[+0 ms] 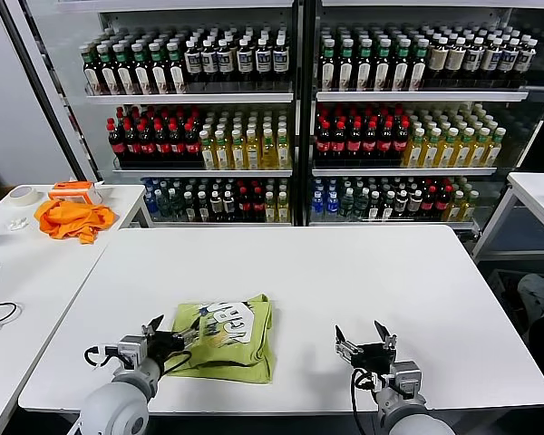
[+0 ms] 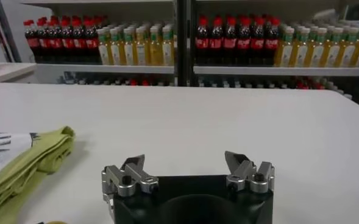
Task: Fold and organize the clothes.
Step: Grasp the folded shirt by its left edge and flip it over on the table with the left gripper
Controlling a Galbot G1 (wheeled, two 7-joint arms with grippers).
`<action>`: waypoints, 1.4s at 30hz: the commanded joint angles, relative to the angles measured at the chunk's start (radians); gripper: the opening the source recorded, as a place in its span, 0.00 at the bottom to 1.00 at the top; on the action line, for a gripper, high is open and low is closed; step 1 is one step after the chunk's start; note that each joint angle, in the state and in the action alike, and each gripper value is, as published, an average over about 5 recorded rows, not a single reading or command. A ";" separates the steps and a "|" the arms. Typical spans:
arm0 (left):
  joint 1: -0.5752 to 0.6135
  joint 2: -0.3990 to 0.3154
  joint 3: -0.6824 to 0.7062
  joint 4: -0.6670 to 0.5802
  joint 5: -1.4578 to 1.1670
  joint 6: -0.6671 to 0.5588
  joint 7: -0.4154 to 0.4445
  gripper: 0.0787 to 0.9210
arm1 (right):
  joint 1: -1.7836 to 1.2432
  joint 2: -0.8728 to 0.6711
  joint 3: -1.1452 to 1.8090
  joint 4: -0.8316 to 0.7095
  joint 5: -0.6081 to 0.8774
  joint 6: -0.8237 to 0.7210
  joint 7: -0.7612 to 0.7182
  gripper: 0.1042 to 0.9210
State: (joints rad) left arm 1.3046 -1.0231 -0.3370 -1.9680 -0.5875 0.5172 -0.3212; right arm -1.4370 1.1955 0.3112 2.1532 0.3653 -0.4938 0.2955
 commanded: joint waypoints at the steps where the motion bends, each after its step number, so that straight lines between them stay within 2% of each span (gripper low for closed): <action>1: 0.031 -0.022 -0.024 0.099 0.103 -0.064 0.048 0.88 | 0.000 0.000 -0.001 -0.002 0.000 0.001 -0.001 0.88; 7: 0.026 -0.037 -0.013 0.112 0.076 -0.075 0.060 0.88 | -0.003 -0.003 0.002 0.003 0.001 0.003 -0.001 0.88; 10: 0.030 -0.040 -0.007 0.114 0.066 -0.088 0.076 0.83 | -0.004 -0.004 0.001 0.008 0.004 0.002 -0.002 0.88; 19: 0.044 -0.050 -0.003 0.105 0.006 -0.097 0.092 0.51 | -0.003 -0.007 -0.001 0.009 0.006 0.000 -0.003 0.88; 25: 0.031 -0.037 -0.039 0.078 0.081 -0.102 0.086 0.28 | 0.000 -0.007 -0.003 0.011 0.006 0.001 -0.003 0.88; 32: 0.047 0.089 -0.241 -0.086 0.112 0.037 0.056 0.06 | 0.001 -0.010 -0.001 0.012 0.006 0.001 -0.003 0.88; 36: 0.100 0.218 -0.451 -0.087 0.051 0.060 0.076 0.03 | 0.009 -0.005 -0.005 0.007 0.006 0.001 -0.004 0.88; 40: 0.213 0.362 -0.707 -0.033 -0.014 0.060 0.166 0.03 | 0.017 -0.002 -0.010 0.001 0.006 0.002 -0.005 0.88; 42: 0.244 0.402 -0.763 -0.020 -0.027 0.061 0.198 0.03 | 0.020 -0.001 -0.011 0.000 0.006 0.002 -0.005 0.88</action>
State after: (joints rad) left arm 1.4049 -0.8756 -0.6669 -1.9829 -0.5435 0.5259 -0.2265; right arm -1.4232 1.1930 0.3011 2.1565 0.3715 -0.4924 0.2909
